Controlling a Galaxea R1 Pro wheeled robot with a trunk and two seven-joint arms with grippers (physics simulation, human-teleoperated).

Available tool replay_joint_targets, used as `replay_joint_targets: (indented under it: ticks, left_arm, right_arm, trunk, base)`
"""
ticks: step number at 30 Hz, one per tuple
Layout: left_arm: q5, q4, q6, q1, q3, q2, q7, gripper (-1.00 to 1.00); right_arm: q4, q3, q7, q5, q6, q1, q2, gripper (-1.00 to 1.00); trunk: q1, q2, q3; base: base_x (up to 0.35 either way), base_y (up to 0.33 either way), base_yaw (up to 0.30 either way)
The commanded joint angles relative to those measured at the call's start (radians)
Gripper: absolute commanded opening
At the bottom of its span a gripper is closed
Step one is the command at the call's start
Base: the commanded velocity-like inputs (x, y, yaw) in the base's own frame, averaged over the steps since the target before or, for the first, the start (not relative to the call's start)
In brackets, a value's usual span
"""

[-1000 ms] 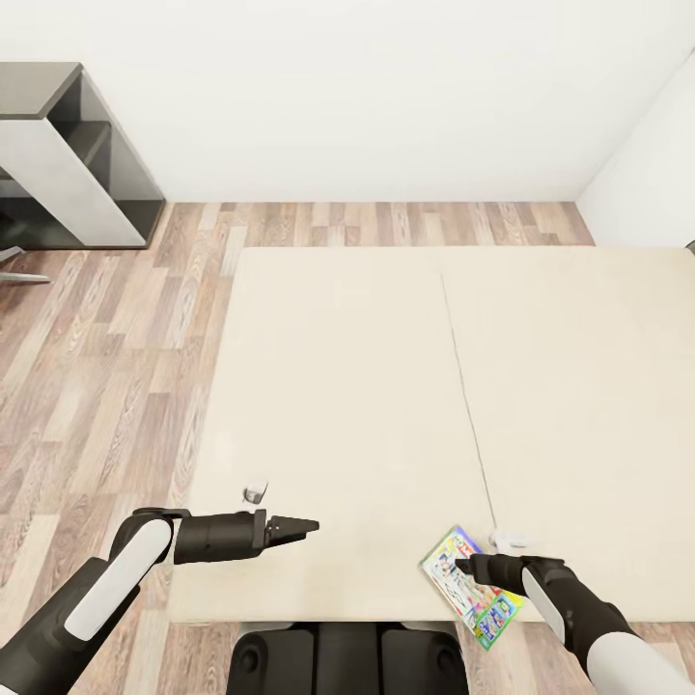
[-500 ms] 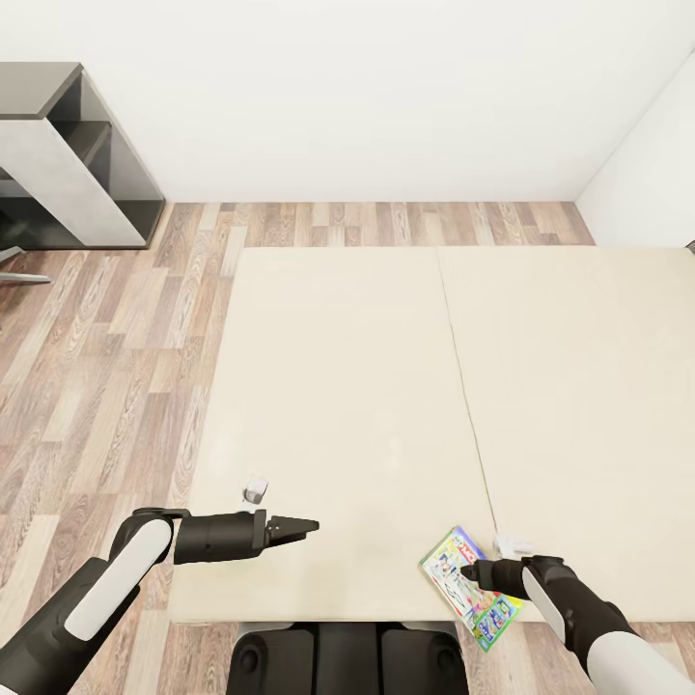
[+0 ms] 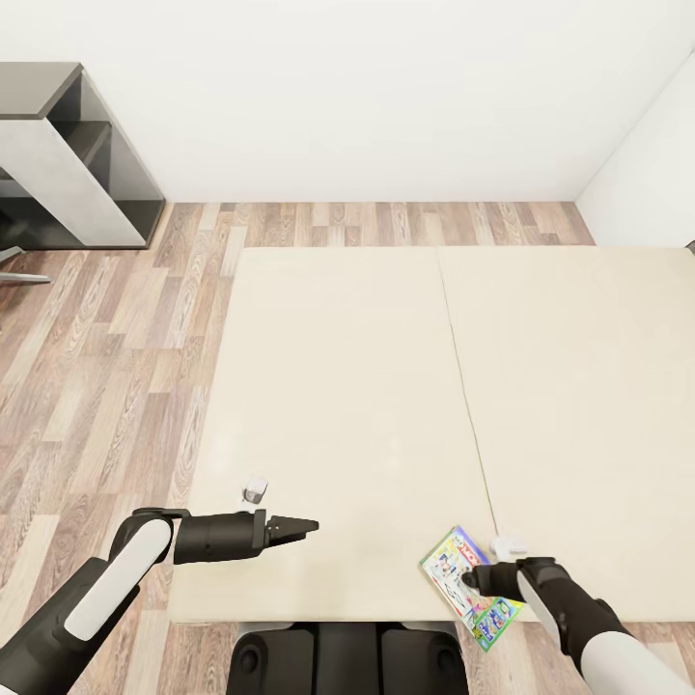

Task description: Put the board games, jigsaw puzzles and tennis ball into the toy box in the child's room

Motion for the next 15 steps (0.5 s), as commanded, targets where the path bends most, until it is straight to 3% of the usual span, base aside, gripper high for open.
replay_joint_targets:
  ticks: [1, 15]
  left_arm:
    - [-0.004, 0.0, 0.001, -0.001, -0.001, 0.001, -0.006, 1.0]
    - [-0.004, 0.0, 0.001, -0.001, -0.001, 0.003, -0.006, 1.0]
  right_arm:
    - [-0.001, 0.007, -0.002, -0.008, 0.005, 0.0, 0.0, 1.0]
    - [-0.001, 0.008, 0.009, -0.005, 0.007, 0.0, 0.002, 1.0]
  trunk:
    - [0.001, -0.002, -0.001]
    - [0.001, -0.002, -0.001]
  base:
    - [0.0, 0.0, 0.0]
    - [0.0, 0.0, 0.0]
